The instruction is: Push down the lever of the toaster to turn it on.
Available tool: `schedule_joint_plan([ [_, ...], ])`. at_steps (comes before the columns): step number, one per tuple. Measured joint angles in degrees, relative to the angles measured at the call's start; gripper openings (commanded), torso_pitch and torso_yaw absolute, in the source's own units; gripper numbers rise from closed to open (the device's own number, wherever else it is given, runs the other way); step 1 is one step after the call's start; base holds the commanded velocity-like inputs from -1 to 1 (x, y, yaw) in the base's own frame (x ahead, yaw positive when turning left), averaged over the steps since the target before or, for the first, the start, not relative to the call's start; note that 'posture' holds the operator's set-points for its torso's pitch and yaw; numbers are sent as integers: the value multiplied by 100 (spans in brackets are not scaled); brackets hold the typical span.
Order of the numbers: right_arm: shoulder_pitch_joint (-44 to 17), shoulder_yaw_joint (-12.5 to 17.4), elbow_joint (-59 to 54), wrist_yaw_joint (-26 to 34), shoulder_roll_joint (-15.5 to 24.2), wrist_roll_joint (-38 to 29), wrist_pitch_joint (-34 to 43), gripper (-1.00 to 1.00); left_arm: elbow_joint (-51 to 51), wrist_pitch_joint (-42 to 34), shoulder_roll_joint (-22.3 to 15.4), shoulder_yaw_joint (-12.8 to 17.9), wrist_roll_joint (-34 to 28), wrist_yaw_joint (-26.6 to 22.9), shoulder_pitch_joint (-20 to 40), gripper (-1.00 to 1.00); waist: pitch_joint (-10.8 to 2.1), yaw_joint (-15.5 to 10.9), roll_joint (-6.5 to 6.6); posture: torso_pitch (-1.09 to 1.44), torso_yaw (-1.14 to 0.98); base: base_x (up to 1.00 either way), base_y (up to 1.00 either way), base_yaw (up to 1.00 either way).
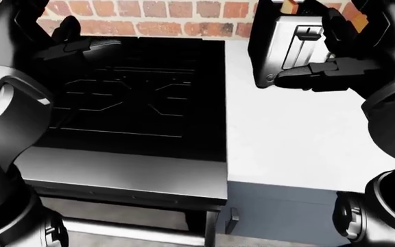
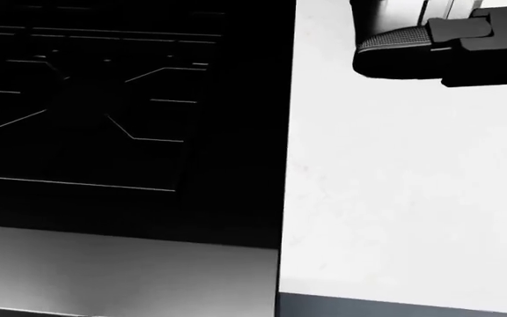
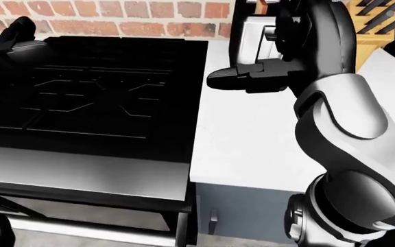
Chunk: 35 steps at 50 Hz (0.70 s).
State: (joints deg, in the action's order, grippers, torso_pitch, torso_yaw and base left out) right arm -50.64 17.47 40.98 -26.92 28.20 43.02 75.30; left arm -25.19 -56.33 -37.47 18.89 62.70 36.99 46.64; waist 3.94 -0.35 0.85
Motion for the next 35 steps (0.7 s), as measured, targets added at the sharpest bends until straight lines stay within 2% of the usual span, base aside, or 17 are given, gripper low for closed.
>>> schedule_joint_plan([
  [7,-4,3,28,-5,-10,12,8,100,-5,-8,49,-1,-56,-27,-17,100,-14,9,-3,-1,0,0,0,0],
  [11,51,-2,-32,32,3,-18,-30,100,12,-50,67,-10,-67,-36,-19,100,-82,13,-9,-5,0,0,0,0],
  [28,45,-6,3,87,-32,-117,-29,100,6,-91,231,-28,-264,-166,-91,100,-688,29,-11,-21,0,0,0,0],
  [35,65,-12,15,127,-39,-166,-52,100,10,-56,333,-69,-439,-276,-139,100,-896,23,-9,-26,0,0,0,0],
])
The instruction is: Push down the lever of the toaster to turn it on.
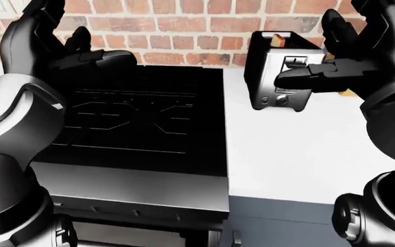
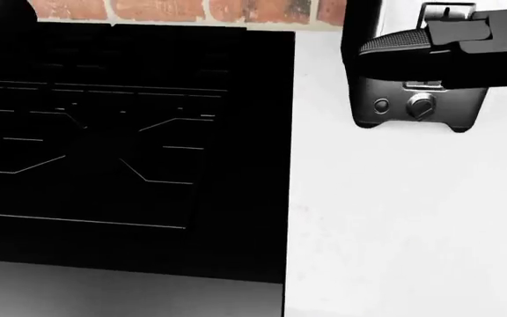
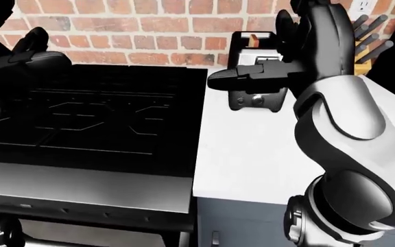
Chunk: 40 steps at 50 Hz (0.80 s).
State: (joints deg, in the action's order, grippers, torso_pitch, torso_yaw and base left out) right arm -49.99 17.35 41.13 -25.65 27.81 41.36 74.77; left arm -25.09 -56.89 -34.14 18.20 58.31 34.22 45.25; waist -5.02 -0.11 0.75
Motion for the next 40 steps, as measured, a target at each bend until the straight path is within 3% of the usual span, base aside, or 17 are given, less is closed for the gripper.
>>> schedule_joint_plan([
  [23,142,-110,-57,275,-63,-366,-160,100,-87,-51,446,-83,-557,-306,-118,100,-823,-27,-2,-39,0,0,0,0],
  [27,165,-207,-237,444,-67,-601,-300,100,-148,-32,511,-88,-606,-325,-125,100,-882,-39,-1,-39,0,0,0,0],
  [40,173,-564,-1444,1398,-250,-2011,-1151,100,-316,-211,714,-212,-670,-365,-183,100,-903,-40,23,-39,0,0,0,0],
])
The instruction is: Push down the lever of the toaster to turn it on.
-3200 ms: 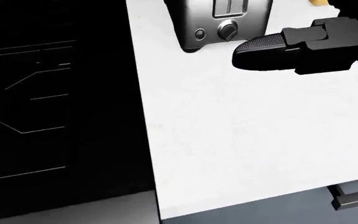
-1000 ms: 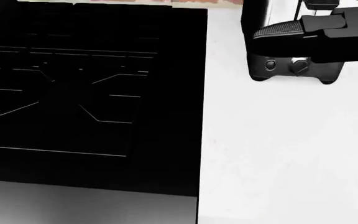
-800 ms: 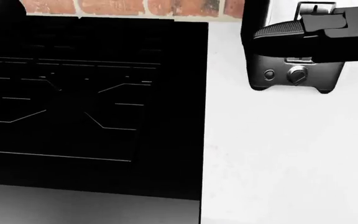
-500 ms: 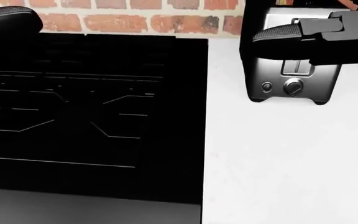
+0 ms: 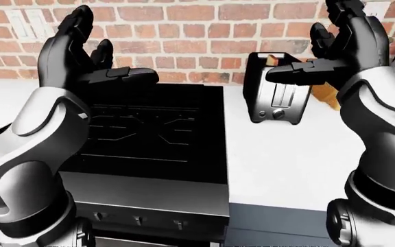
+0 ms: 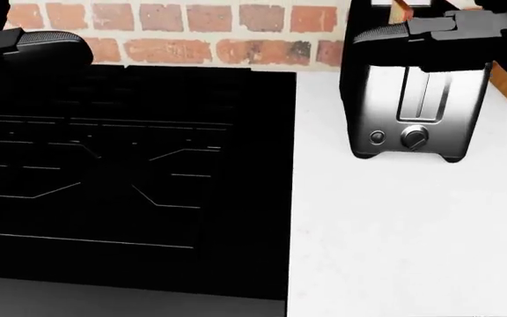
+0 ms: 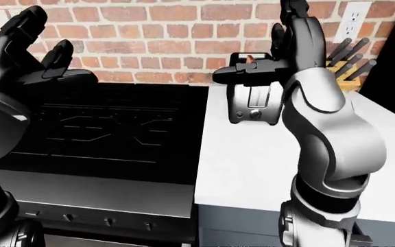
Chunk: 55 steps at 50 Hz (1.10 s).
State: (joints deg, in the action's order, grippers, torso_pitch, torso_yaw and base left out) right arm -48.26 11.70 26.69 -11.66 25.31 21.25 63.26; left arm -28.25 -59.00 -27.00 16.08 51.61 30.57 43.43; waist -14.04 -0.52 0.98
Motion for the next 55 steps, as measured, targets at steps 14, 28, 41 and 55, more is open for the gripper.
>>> schedule_joint_plan([
  [14,6,-138,-489,594,-340,-1062,-322,100,-1,-57,-5,74,-1,11,44,100,-36,11,19,-39,0,0,0,0],
  [28,294,-163,-1086,826,-721,-1525,-830,100,28,-27,-54,100,58,33,50,100,-49,23,56,-39,0,0,0,0],
  [41,406,-263,-1181,903,-792,-1696,-1003,100,29,-31,-79,100,114,87,78,100,-58,10,45,-39,0,0,0,0],
  [55,513,-311,-1286,1154,-906,-2016,-841,100,37,-7,-73,61,88,63,59,100,-61,-8,49,-39,0,0,0,0],
])
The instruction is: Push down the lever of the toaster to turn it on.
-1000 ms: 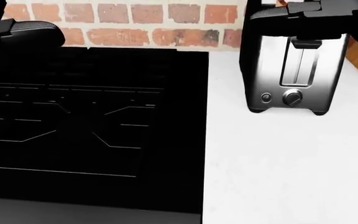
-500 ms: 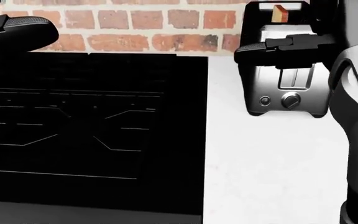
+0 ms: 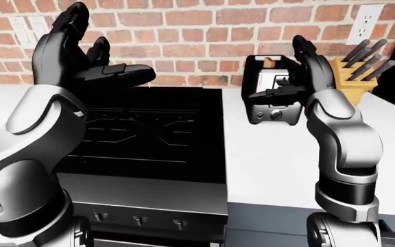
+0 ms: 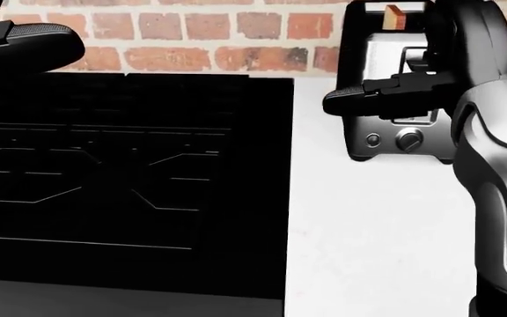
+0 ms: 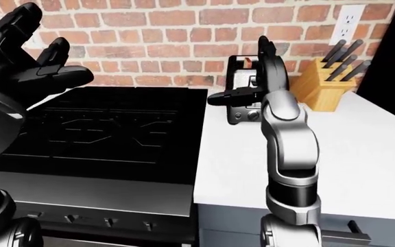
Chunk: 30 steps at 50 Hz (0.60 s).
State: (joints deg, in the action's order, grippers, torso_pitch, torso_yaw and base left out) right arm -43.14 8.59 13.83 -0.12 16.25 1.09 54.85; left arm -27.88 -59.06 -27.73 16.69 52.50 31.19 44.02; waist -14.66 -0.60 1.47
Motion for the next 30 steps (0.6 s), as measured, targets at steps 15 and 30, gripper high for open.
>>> schedule_joint_plan([
  [15,-68,-9,-718,7,-100,-191,-430,100,-13,6,-11,23,10,5,-7,100,-7,2,17,-39,0,0,0,0],
  [30,-340,19,-1618,-18,46,-202,-870,100,4,-1,1,26,-17,-21,6,100,-19,21,16,-39,0,0,0,0],
])
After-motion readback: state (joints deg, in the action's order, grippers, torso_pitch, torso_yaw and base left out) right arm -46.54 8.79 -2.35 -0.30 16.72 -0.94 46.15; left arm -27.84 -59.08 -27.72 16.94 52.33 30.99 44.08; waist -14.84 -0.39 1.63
